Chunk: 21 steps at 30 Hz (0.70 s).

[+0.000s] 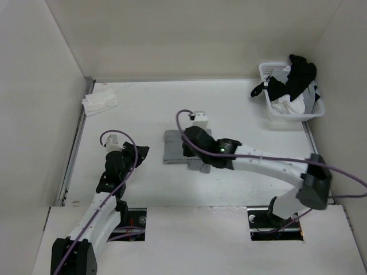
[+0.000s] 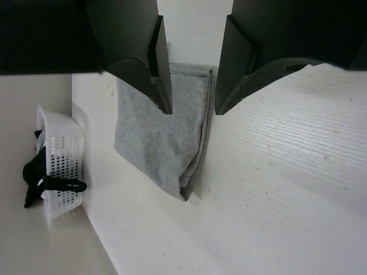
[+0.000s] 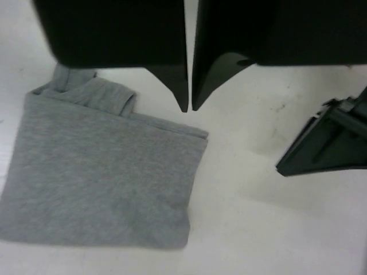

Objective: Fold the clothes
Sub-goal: Fold the tank top

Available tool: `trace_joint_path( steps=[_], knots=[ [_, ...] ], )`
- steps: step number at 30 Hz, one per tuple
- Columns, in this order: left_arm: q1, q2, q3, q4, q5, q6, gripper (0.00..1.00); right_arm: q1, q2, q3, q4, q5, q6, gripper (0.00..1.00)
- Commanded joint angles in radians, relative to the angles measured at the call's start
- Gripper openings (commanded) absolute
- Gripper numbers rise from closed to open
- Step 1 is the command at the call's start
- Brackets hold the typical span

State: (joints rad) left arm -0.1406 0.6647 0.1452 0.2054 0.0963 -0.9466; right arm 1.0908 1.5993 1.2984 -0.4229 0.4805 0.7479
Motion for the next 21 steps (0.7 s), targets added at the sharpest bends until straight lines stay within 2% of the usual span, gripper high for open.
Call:
trace_joint_path(
  steps=[1,3,6,9,11,12,15,18,21],
  knots=[
    [-0.027,0.045,0.04,0.035,-0.001,0.049,0.34,-0.048,-0.223,-0.198,0.204,0.046,-0.036,0.04],
    [-0.052,0.075,0.057,0.023,-0.026,0.087,0.36,-0.102,-0.374,-0.371,0.312,0.053,-0.038,0.0],
    [-0.066,0.105,0.1,-0.059,-0.093,0.161,0.38,-0.218,-0.594,-0.6,0.436,0.033,-0.027,0.0],
    [-0.061,0.136,0.149,-0.151,-0.174,0.206,0.4,-0.37,-0.741,-0.758,0.506,-0.005,-0.005,0.1],
    [-0.072,0.157,0.165,-0.167,-0.207,0.207,0.41,-0.467,-0.762,-0.812,0.541,-0.051,0.004,0.2],
    [-0.076,0.174,0.177,-0.173,-0.222,0.209,0.41,-0.528,-0.748,-0.836,0.571,-0.089,0.011,0.3],
    [-0.075,0.209,0.209,-0.187,-0.244,0.216,0.44,-0.631,-0.662,-0.86,0.669,-0.143,0.027,0.45],
    [-0.069,0.249,0.232,-0.19,-0.245,0.229,0.44,-0.679,-0.59,-0.866,0.766,-0.152,0.018,0.5],
    [-0.063,0.282,0.24,-0.184,-0.248,0.224,0.44,-0.705,-0.538,-0.907,0.895,-0.137,-0.007,0.51]
  ],
)
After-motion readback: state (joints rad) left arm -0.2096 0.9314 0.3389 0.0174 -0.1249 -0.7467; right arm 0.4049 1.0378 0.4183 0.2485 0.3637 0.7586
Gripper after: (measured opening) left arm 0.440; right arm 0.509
